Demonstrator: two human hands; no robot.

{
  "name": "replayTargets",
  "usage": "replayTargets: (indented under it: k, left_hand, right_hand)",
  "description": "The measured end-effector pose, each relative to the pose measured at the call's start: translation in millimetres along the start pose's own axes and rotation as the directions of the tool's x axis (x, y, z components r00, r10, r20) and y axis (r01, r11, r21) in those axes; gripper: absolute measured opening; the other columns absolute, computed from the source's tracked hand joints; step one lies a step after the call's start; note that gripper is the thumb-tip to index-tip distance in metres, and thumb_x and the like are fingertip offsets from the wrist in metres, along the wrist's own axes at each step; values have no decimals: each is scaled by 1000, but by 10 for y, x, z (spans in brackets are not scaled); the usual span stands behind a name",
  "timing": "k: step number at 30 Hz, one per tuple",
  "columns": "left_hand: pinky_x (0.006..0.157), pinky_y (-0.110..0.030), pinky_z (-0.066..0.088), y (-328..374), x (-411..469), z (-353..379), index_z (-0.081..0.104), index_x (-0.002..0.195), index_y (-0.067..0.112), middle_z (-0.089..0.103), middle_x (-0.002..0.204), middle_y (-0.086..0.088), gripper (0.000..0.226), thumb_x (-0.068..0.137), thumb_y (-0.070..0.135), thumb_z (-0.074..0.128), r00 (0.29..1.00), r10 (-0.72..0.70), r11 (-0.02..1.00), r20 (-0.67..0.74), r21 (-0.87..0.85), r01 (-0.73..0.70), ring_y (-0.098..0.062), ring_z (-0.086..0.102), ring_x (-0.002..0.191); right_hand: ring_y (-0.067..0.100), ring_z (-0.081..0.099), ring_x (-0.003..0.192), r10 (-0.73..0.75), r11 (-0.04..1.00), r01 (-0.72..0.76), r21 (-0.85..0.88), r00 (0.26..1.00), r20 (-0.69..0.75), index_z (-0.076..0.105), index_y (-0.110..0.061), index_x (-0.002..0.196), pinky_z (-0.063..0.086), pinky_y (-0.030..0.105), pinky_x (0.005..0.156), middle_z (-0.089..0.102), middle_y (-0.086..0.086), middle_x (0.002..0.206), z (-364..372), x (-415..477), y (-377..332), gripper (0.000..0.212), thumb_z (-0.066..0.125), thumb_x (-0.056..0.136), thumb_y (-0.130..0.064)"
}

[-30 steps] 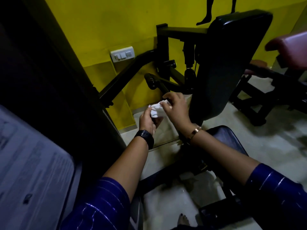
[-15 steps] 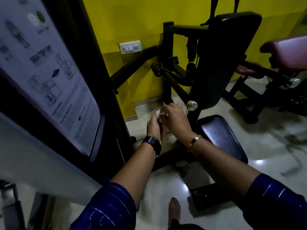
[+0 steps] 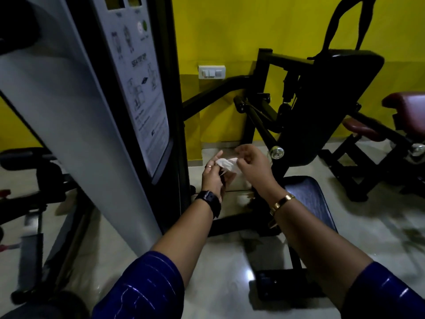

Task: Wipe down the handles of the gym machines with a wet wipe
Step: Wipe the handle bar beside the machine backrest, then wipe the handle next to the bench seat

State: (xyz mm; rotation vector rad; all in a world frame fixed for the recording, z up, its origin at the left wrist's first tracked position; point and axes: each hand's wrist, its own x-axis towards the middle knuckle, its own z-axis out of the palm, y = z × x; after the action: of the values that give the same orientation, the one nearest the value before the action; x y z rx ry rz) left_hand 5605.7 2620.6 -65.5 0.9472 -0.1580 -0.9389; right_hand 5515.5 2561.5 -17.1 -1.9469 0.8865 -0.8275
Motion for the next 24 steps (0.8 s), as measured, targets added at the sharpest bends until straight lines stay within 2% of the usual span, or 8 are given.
replayTargets:
  k: [2, 4, 6, 10, 13, 16, 20, 24]
  left_hand:
    - [72, -29, 57, 20, -87, -14, 61, 108, 26, 69, 102, -6, 26, 102, 9, 42, 1000, 12, 1000, -23, -22, -12, -21, 66, 90]
    - [69, -26, 57, 22, -170, -6, 61, 102, 24, 68, 97, -5, 25, 101, 6, 44, 999, 28, 999, -36, -24, -29, -20, 66, 87]
    - [66, -24, 56, -4, -264, 18, 59, 96, 21, 67, 93, -6, 24, 100, 2, 44, 996, 51, 998, -67, -20, -53, -19, 65, 82]
    - [63, -25, 57, -76, -505, 78, 54, 89, 14, 65, 92, -11, 24, 97, -5, 44, 989, 116, 993, -96, -19, -118, -22, 63, 82]
    - [60, -25, 57, -153, -701, 85, 49, 78, 10, 65, 94, -11, 30, 95, -13, 41, 980, 171, 985, -101, 13, -171, -23, 63, 83]
    - [57, -27, 57, -206, -893, 100, 41, 71, 9, 64, 91, -16, 34, 94, -15, 35, 969, 218, 975, -116, -24, -222, -28, 60, 84]
    - [61, -29, 55, -246, -1169, 90, 49, 74, 10, 67, 64, -4, 32, 93, -14, 39, 933, 266, 962, -244, 0, -274, -20, 61, 69]
    - [54, -24, 53, -307, -1540, 50, 54, 79, 13, 63, 75, -6, 28, 93, -8, 44, 903, 300, 953, -309, 61, -296, -17, 61, 69]
  right_hand:
    - [13, 56, 85, 119, 983, -123, 134, 992, 44, 60, -19, 101, 43, 22, 70, 59, -1, 93, -71, -16, 54, 20, 54, 89, -4]
    - [12, 55, 86, 217, 951, -250, 185, 959, 180, 58, -18, 107, 42, 22, 66, 60, 2, 100, -144, -28, 87, 19, 53, 92, -6]
    - [12, 58, 82, 241, 920, -323, 223, 913, 330, 57, -17, 110, 44, 22, 64, 62, 5, 104, -216, -66, 114, 20, 55, 93, -7]
    - [19, 60, 66, 228, 770, -441, 461, 865, 447, 57, -7, 104, 50, 25, 55, 61, 10, 92, -355, -175, 135, 18, 56, 90, 4]
    - [21, 57, 62, 211, 709, -499, 498, 824, 526, 58, -4, 94, 51, 25, 51, 61, 12, 82, -454, -262, 143, 9, 54, 92, 4]
    - [18, 59, 53, 198, 676, -537, 504, 791, 579, 59, -5, 82, 53, 27, 51, 61, 13, 79, -525, -362, 151, 16, 50, 95, 0]
    - [22, 59, 64, 105, 659, -549, 514, 744, 660, 61, -6, 99, 56, 29, 61, 61, 15, 85, -637, -568, 105, 32, 33, 94, 9]
    - [18, 59, 75, -46, 651, -546, 527, 665, 746, 56, -11, 111, 54, 24, 67, 61, 11, 98, -666, -815, 100, 37, 36, 91, 14]
